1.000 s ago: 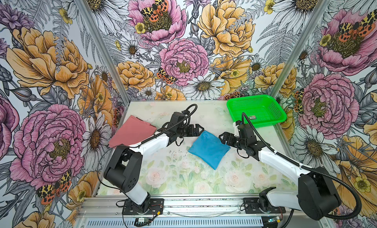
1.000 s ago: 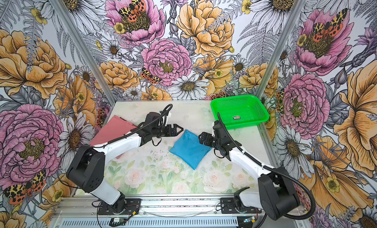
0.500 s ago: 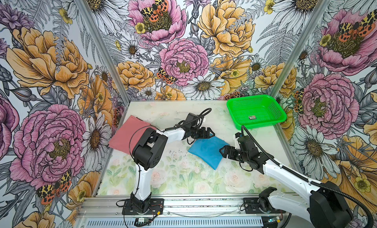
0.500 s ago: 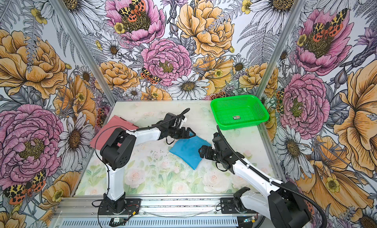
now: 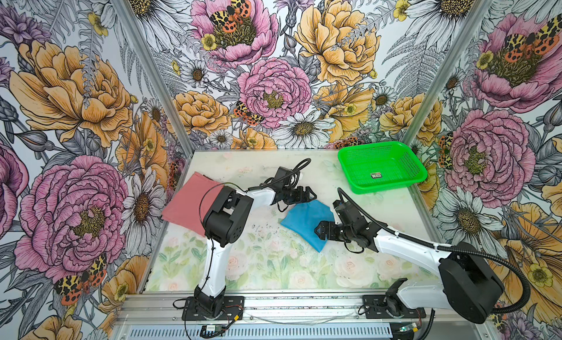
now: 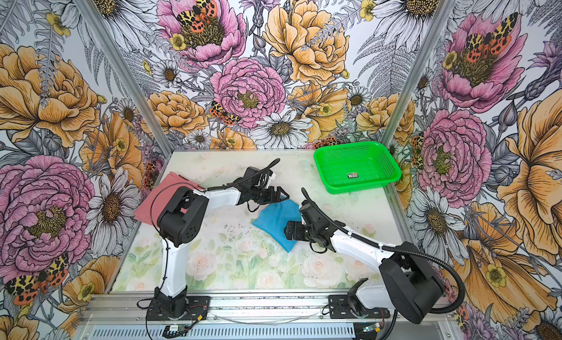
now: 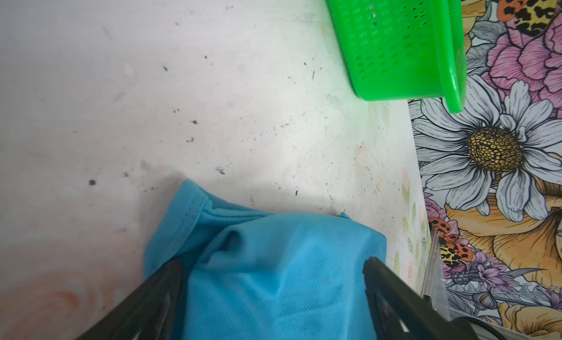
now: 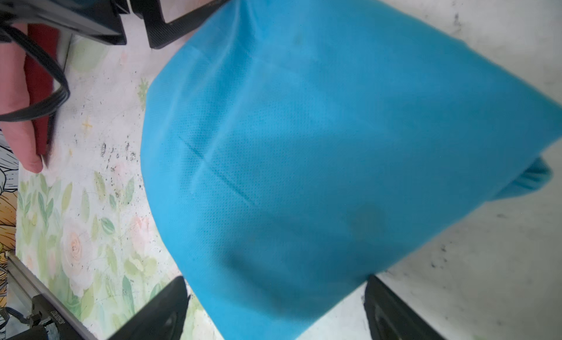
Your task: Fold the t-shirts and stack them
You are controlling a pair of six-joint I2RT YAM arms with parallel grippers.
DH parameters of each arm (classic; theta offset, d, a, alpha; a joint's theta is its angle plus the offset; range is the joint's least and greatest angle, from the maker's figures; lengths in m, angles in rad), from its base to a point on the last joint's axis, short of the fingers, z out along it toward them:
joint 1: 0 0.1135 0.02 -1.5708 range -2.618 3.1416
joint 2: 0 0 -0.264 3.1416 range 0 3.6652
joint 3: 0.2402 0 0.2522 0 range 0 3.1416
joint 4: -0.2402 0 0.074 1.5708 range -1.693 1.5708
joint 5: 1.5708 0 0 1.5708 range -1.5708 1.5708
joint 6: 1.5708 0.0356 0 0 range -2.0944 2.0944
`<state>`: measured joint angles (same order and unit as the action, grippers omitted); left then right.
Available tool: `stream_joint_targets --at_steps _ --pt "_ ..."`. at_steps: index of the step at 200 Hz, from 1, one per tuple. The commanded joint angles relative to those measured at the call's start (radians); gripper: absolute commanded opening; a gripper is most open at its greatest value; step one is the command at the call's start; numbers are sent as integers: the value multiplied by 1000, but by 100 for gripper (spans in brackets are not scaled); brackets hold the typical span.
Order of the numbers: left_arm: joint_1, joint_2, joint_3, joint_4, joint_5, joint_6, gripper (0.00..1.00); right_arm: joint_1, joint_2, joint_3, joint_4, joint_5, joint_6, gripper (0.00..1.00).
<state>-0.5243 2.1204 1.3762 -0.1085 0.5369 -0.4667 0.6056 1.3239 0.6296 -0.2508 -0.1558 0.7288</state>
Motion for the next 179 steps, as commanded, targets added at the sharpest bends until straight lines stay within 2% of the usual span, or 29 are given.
stream_joint_targets --at_steps 1,34,56,85,134,179 --pt "16 -76 6 -98 -76 69 94 0 -24 8 23 59 42 92" --pt "13 -127 -16 -212 -126 131 94 -13 -85 -23 6 89 71 92" --pt "5 -168 -54 -250 -164 148 94 -23 -83 2 -98 154 56 92" --pt "-5 -186 -82 -307 -208 179 92 -27 -12 61 -216 221 23 93" --pt "-43 -168 -70 -366 -264 209 91 -26 84 102 -287 309 -2 93" --pt "-95 -142 -65 -404 -296 204 93 -24 227 163 -308 316 -43 94"
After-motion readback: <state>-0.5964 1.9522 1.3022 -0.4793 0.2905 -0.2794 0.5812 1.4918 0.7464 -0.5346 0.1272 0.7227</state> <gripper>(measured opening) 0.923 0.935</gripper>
